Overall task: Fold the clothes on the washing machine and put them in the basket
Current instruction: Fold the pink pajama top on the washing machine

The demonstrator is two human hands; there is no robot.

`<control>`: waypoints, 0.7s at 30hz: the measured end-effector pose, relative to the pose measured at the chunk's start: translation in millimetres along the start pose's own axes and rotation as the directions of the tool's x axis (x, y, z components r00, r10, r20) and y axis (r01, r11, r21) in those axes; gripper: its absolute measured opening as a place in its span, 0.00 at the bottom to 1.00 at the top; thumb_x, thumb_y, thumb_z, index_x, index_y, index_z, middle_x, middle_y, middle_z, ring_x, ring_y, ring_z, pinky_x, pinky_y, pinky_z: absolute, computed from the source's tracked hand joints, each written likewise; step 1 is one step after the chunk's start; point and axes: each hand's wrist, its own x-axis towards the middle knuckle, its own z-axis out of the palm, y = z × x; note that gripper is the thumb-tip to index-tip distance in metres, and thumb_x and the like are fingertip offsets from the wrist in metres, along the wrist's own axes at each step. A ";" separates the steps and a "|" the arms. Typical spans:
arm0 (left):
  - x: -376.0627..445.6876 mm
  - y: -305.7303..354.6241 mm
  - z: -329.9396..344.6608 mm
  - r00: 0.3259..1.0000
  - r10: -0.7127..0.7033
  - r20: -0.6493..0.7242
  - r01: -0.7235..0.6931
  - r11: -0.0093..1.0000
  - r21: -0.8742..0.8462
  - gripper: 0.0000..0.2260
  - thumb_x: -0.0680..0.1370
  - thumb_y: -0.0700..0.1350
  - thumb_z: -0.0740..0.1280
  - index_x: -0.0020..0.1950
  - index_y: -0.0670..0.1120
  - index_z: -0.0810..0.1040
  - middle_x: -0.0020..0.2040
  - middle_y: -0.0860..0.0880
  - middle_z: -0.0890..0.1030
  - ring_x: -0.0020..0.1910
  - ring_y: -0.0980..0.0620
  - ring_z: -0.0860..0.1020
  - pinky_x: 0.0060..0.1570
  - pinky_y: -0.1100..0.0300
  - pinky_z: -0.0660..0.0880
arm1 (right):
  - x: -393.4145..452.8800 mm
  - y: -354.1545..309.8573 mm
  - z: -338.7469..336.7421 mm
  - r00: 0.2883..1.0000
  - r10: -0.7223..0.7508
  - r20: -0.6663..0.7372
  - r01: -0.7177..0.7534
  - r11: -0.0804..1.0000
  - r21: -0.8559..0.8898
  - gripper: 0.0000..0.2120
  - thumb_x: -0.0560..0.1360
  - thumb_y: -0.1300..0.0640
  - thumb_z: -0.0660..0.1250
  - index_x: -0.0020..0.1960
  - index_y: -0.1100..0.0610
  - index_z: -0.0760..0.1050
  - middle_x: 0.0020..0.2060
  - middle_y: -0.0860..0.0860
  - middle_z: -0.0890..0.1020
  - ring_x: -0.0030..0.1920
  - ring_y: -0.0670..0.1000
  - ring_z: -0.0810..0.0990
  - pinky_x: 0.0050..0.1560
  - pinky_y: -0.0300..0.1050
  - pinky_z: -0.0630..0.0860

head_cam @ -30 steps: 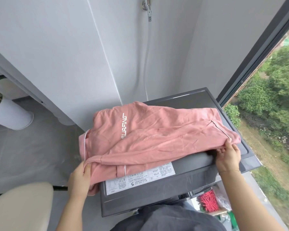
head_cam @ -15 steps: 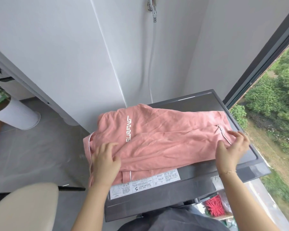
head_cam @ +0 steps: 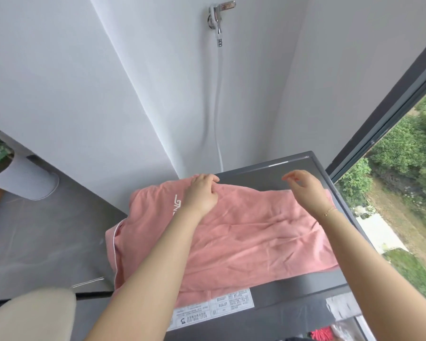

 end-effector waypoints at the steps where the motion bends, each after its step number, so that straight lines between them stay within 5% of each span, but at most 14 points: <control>1: 9.9 1.6 0.1 0.999 -0.009 0.053 0.009 1.000 0.004 0.21 0.76 0.37 0.60 0.68 0.48 0.71 0.68 0.49 0.71 0.69 0.49 0.66 0.64 0.56 0.66 | 11.1 -1.0 -0.4 0.998 0.025 0.061 -0.022 0.999 -0.044 0.09 0.79 0.58 0.60 0.53 0.55 0.79 0.53 0.52 0.80 0.57 0.56 0.77 0.62 0.54 0.70; 4: 28.6 4.9 5.4 0.981 -0.022 0.193 0.020 1.000 0.013 0.24 0.75 0.36 0.61 0.71 0.48 0.69 0.69 0.49 0.72 0.70 0.48 0.66 0.67 0.58 0.64 | 37.1 -1.2 3.5 0.944 0.128 0.304 -0.054 0.969 -0.242 0.12 0.79 0.47 0.62 0.55 0.53 0.78 0.49 0.48 0.80 0.57 0.54 0.77 0.64 0.54 0.69; 7: 34.4 1.3 17.3 0.949 -0.062 0.309 0.049 0.998 0.050 0.23 0.75 0.38 0.62 0.70 0.50 0.70 0.66 0.49 0.74 0.67 0.48 0.69 0.65 0.54 0.68 | 50.5 -0.1 10.7 0.855 0.165 0.492 0.005 0.946 -0.325 0.19 0.77 0.43 0.64 0.51 0.59 0.79 0.48 0.54 0.82 0.54 0.58 0.79 0.57 0.51 0.74; 11: 33.8 1.2 26.2 0.976 -0.039 0.213 -0.007 0.977 0.211 0.17 0.77 0.40 0.59 0.63 0.53 0.74 0.61 0.51 0.76 0.65 0.47 0.70 0.60 0.52 0.61 | 59.1 0.9 10.0 0.810 0.174 0.560 0.019 0.947 -0.322 0.20 0.77 0.41 0.64 0.47 0.58 0.81 0.45 0.53 0.82 0.44 0.50 0.77 0.46 0.44 0.72; 15: 26.7 -17.0 13.2 0.994 0.080 0.069 -0.093 0.972 0.215 0.14 0.77 0.40 0.60 0.57 0.53 0.79 0.56 0.51 0.77 0.59 0.50 0.73 0.58 0.56 0.57 | 56.2 -25.6 10.4 0.697 0.145 0.702 0.062 0.963 -0.261 0.07 0.70 0.48 0.74 0.42 0.51 0.80 0.37 0.45 0.82 0.40 0.47 0.79 0.42 0.38 0.73; 17: 20.0 -19.7 11.4 0.985 0.166 -0.052 -0.154 0.973 0.173 0.12 0.74 0.37 0.63 0.52 0.51 0.80 0.51 0.52 0.78 0.54 0.50 0.76 0.57 0.57 0.59 | 50.8 -34.2 9.5 0.757 0.045 0.652 0.136 0.965 -0.224 0.07 0.69 0.59 0.72 0.38 0.49 0.76 0.31 0.44 0.77 0.36 0.47 0.75 0.33 0.34 0.68; 19: 11.5 -23.1 13.9 0.941 0.268 -0.208 -0.242 0.960 0.141 0.11 0.69 0.34 0.67 0.46 0.49 0.79 0.45 0.51 0.78 0.47 0.49 0.77 0.55 0.56 0.65 | 38.8 -39.9 10.4 0.885 -0.114 0.452 0.227 0.952 -0.204 0.13 0.66 0.64 0.69 0.34 0.47 0.71 0.28 0.44 0.73 0.32 0.48 0.71 0.31 0.38 0.65; 21: 0.8 -28.7 17.4 0.885 0.349 -0.308 -0.332 0.937 0.110 0.12 0.65 0.33 0.68 0.43 0.48 0.77 0.42 0.52 0.76 0.44 0.50 0.76 0.50 0.59 0.66 | 16.1 -41.4 15.9 0.925 -0.326 0.196 0.368 0.898 -0.240 0.13 0.64 0.67 0.67 0.33 0.50 0.70 0.26 0.44 0.73 0.30 0.50 0.72 0.31 0.42 0.65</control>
